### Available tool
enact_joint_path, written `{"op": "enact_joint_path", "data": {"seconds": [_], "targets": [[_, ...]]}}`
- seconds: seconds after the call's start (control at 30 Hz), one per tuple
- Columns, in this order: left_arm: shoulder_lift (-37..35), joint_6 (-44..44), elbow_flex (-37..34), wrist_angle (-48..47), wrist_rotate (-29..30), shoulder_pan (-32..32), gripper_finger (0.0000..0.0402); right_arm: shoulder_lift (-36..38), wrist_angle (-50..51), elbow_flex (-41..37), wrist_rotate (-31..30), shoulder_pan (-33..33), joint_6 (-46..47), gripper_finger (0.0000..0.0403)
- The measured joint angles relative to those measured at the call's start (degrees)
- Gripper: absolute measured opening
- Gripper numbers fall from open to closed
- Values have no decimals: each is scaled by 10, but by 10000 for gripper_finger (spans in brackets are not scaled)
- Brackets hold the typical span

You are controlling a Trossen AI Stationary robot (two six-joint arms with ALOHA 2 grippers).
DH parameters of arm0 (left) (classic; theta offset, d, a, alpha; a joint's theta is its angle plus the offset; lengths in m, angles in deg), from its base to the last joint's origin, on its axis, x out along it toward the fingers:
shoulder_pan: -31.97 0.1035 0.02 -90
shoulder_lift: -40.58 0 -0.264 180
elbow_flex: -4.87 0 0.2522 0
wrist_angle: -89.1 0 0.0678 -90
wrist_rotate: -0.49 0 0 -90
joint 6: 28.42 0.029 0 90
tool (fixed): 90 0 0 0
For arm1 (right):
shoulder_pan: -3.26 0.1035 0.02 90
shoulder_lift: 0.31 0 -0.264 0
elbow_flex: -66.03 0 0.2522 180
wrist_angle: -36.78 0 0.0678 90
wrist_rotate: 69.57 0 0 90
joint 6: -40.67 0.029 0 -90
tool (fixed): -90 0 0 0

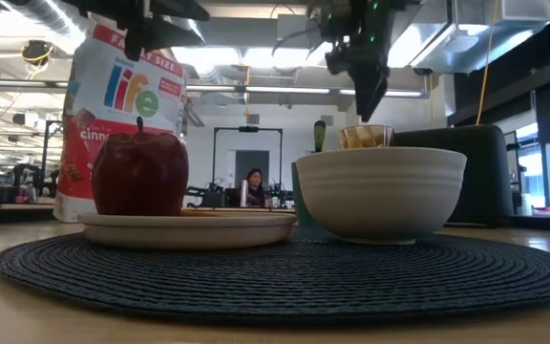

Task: Arrange a breakfast setting
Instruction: Put the yellow cup on the black mat

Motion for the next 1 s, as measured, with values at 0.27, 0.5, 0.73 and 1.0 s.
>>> {"op": "enact_joint_path", "data": {"seconds": [0.27,0.5,0.73,1.0], "targets": [[-2,-16,0,0,-9,37,227,-41,0,0,23,-13,-89,266],[-2,-16,0,-10,-9,48,227,-78,-6,0,29,-22,-107,167],[-2,-11,0,-10,-16,52,227,-82,0,0,24,-21,-105,53],[-3,48,0,-10,-31,52,227,-78,26,0,21,-20,-57,7]]}}
